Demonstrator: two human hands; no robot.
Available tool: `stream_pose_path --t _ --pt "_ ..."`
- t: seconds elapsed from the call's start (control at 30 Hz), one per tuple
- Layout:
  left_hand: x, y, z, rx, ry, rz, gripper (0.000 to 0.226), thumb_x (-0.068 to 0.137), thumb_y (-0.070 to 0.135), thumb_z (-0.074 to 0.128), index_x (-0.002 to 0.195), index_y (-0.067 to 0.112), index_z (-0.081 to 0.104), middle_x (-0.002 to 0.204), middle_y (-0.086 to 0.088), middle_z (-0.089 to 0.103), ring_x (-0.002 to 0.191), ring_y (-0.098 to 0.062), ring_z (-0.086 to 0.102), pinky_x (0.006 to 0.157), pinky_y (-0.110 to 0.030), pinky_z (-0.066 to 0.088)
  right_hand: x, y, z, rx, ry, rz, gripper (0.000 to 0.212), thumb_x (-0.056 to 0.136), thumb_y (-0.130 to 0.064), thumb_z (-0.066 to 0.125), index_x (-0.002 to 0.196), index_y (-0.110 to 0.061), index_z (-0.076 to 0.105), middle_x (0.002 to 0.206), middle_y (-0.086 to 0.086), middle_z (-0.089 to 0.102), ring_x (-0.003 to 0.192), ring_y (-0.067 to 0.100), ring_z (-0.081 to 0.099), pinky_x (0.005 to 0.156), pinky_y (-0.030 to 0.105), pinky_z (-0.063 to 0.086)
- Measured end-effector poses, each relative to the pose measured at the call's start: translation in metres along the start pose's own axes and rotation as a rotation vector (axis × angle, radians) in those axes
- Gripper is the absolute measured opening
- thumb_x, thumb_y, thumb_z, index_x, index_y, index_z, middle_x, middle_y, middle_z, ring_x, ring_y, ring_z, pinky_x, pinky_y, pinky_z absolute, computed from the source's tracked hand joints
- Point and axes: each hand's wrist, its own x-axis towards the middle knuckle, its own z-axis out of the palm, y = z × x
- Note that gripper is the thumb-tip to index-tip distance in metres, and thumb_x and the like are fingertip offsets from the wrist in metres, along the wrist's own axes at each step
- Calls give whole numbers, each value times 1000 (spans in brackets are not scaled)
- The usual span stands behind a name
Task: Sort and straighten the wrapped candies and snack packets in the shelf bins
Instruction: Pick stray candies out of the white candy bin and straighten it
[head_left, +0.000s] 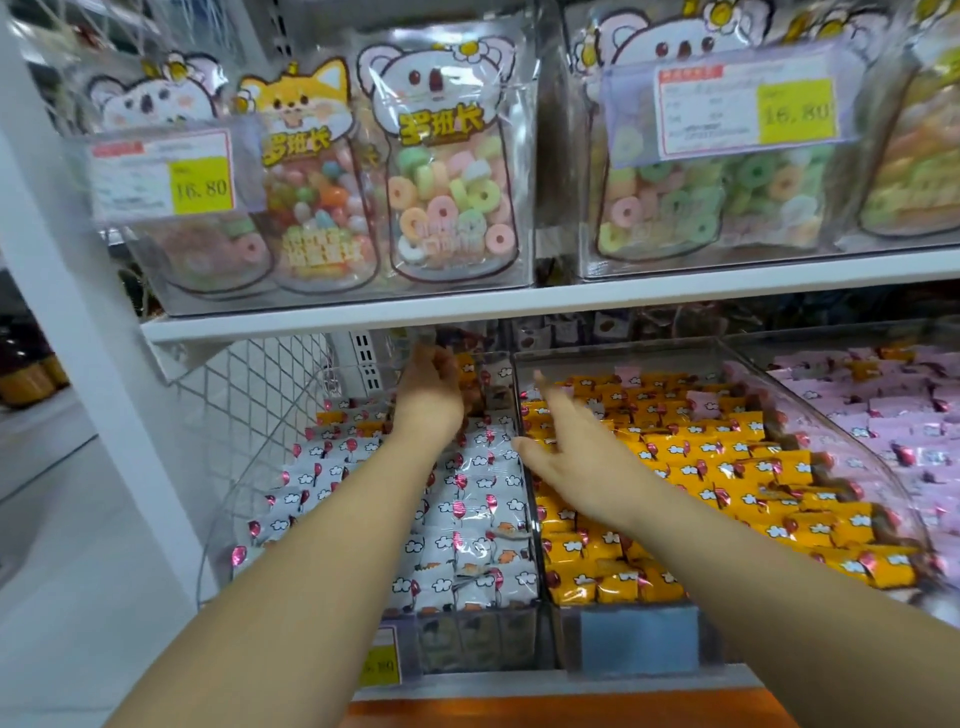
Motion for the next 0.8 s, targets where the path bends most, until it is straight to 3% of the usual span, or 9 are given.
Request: stream_pose_path --t 0.1,0.23,0.4,0.5,0.57,0.63,0.73,0.8 --pt "5 -7 7 73 -8 37 18 101 27 38 100 12 48 84 -5 61 60 -13 57 39 -17 38 19 -3 -6 -198 37 -128 72 91 -33 53 148 -33 9 158 -7 2 132 26 40 103 42 41" --pt "13 -16 8 66 -14 15 27 100 29 38 108 9 54 83 -7 62 56 -15 54 34 -16 32 47 -2 -2 -387 -103 -160 58 94 -30 38 148 -32 17 158 -8 2 141 28 17 112 43 29" --pt "-1 -14 -1 -162 174 124 24 100 28 40 111 8 48 93 -10 62 75 -26 62 60 -37 52 66 2 7 -431 -190 -33 54 95 -40 33 147 -31 22 158 -6 3 144 24 5 116 46 17" --pt "-21 -5 -10 -366 299 134 10 101 20 39 94 16 45 78 3 54 60 3 59 49 -14 46 71 1 10 -421 -197 8 54 93 -43 35 145 -28 30 158 -4 1 144 24 3 115 46 16" --pt "-31 -2 -11 -507 300 96 17 101 18 39 86 24 44 78 2 56 55 8 57 51 -7 45 70 1 12 -396 -199 16 55 92 -42 37 145 -26 31 159 -3 1 144 25 5 115 45 18" --pt "-40 0 -13 -594 282 65 16 101 19 38 88 25 44 83 1 59 61 4 61 61 -12 52 65 2 13 -302 -147 -4 53 93 -38 40 143 -21 35 158 2 9 141 27 16 113 40 23" --pt "-57 4 -16 -626 274 84 11 102 19 36 95 21 45 77 1 61 65 -5 63 71 -25 55 45 5 10 -122 0 -82 47 93 -30 47 138 -15 41 143 10 41 125 23 43 101 30 37" --pt "-72 12 -19 -630 275 107 12 102 21 35 94 23 44 67 4 59 64 -4 61 73 -28 54 28 5 5 -65 68 -132 53 92 -33 53 140 -20 36 139 6 47 125 20 45 101 29 36"
